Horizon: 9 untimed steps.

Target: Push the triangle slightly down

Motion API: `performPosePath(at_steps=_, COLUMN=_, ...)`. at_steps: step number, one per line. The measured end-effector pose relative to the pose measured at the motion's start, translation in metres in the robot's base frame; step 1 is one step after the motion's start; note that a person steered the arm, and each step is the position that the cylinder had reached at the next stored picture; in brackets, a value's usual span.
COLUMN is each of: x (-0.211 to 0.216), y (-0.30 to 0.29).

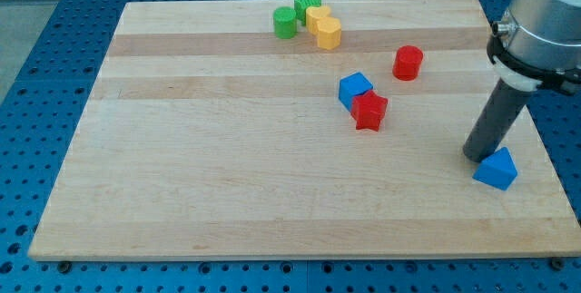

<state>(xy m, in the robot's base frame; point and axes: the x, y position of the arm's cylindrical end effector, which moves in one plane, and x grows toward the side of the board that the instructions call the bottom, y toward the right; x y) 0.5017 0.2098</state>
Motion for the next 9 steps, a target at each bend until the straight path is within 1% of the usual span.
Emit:
performPosePath(at_steps=1, x=-0.015, y=0.005)
performPosePath(at_steps=3, x=-0.011, y=0.060)
performPosePath(at_steps=4, x=-0.007, y=0.056)
performPosePath(at_steps=5, x=0.003, y=0.027)
performPosePath(at_steps=6, x=0.003, y=0.008)
performPosePath(at_steps=8, x=0.007, y=0.008)
performPosePath(at_steps=9, x=0.024, y=0.006)
